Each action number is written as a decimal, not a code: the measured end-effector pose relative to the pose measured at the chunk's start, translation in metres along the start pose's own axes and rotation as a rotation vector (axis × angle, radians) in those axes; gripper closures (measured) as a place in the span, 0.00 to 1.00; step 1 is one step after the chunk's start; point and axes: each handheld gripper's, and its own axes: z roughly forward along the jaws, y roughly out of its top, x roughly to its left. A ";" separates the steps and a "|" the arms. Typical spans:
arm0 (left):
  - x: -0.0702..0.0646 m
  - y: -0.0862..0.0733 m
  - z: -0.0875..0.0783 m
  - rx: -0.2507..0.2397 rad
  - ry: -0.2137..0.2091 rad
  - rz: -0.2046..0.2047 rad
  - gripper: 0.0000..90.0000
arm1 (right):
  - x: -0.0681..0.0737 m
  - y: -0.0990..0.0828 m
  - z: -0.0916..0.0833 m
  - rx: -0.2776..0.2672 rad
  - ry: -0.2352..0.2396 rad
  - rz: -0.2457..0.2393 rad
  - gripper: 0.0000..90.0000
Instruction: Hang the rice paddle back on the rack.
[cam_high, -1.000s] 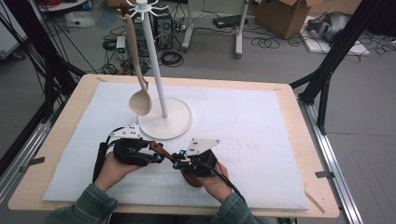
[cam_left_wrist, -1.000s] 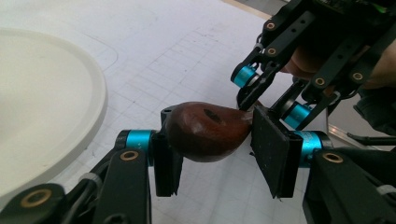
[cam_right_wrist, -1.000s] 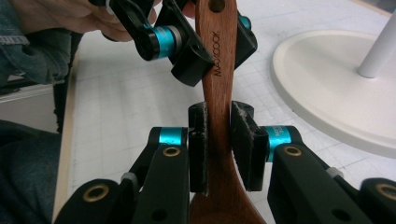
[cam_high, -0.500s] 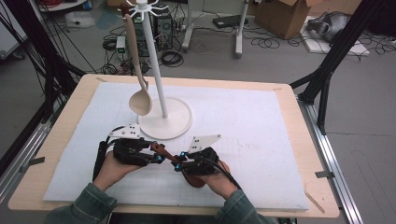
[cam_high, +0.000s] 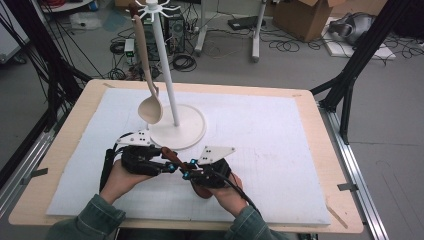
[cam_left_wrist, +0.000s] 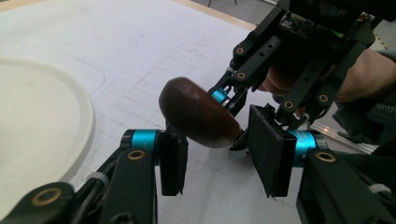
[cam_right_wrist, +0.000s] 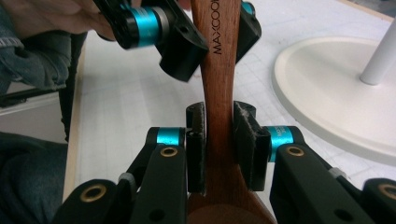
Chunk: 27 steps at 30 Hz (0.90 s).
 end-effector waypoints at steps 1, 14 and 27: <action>0.000 0.000 0.000 -0.002 -0.004 -0.003 0.65 | 0.001 0.001 0.001 -0.002 0.001 -0.008 0.84; -0.002 0.007 -0.007 -0.003 -0.086 0.013 0.77 | -0.004 0.003 -0.004 0.013 0.103 -0.021 0.77; -0.009 0.017 -0.011 0.000 -0.122 0.064 0.81 | -0.005 0.011 -0.007 0.021 0.152 -0.068 0.80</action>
